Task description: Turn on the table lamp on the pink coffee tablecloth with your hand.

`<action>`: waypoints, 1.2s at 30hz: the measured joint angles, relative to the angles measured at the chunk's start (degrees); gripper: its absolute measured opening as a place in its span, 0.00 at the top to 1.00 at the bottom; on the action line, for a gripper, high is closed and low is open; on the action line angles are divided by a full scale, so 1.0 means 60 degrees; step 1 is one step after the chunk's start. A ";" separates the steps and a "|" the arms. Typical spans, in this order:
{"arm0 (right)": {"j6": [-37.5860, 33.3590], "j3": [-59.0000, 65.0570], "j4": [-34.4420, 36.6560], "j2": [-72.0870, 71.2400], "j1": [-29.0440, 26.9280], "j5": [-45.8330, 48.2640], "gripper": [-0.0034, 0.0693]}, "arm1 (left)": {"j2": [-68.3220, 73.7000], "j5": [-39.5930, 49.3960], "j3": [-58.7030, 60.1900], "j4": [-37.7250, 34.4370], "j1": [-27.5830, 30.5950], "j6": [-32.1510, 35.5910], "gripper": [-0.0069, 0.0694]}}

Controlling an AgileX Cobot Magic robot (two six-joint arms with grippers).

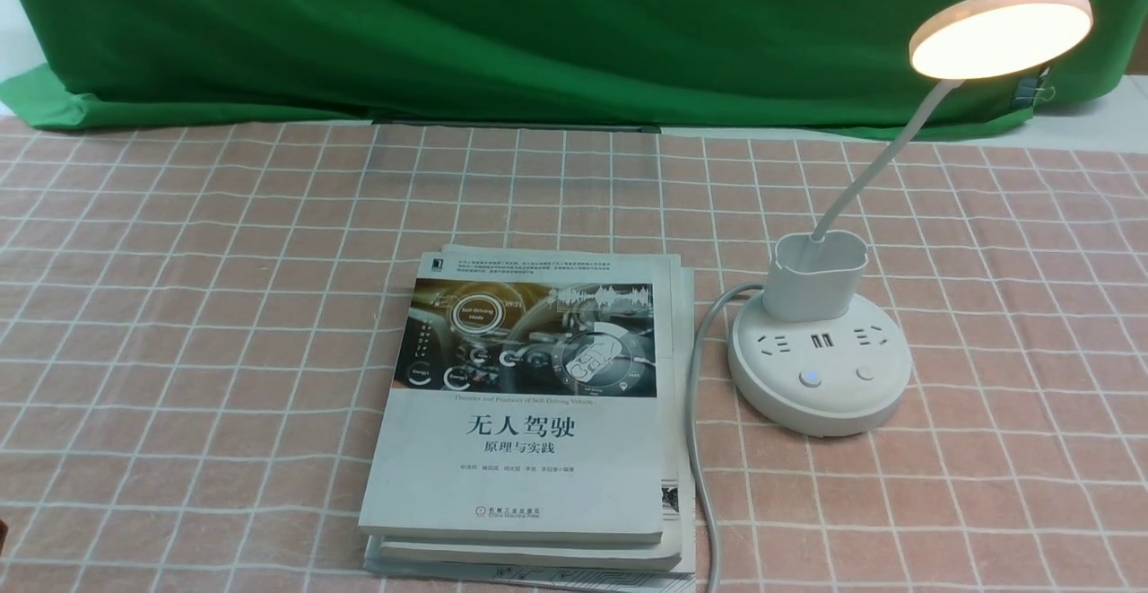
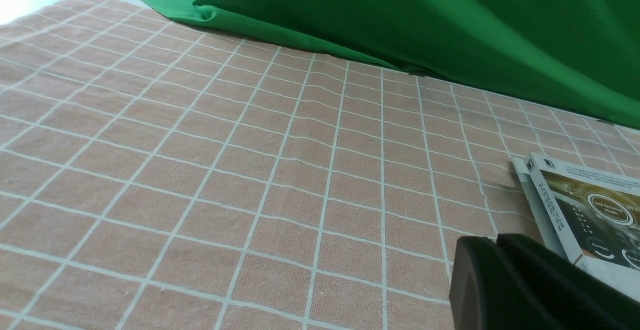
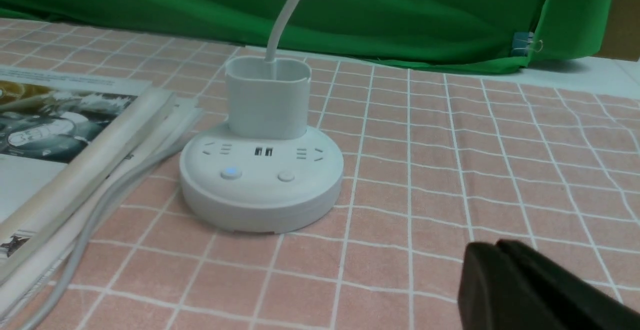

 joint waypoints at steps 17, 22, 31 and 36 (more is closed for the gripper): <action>0.0026 0.0000 -0.0009 0.0000 0.0000 0.0000 0.85 | 0.0000 0.0000 0.0000 0.0000 0.0000 -0.0011 0.88; 0.0034 0.0000 -0.0009 0.0000 0.0000 0.0000 0.84 | 0.0000 0.0000 0.0000 0.0000 0.0000 -0.0011 0.88; 0.0034 0.0000 -0.0009 0.0000 0.0000 0.0000 0.80 | 0.0000 0.0000 0.0000 0.0000 0.0000 -0.0011 0.88; 0.0034 0.0000 -0.0009 0.0000 0.0000 0.0000 0.79 | 0.0000 0.0000 0.0000 0.0000 0.0000 -0.0011 0.88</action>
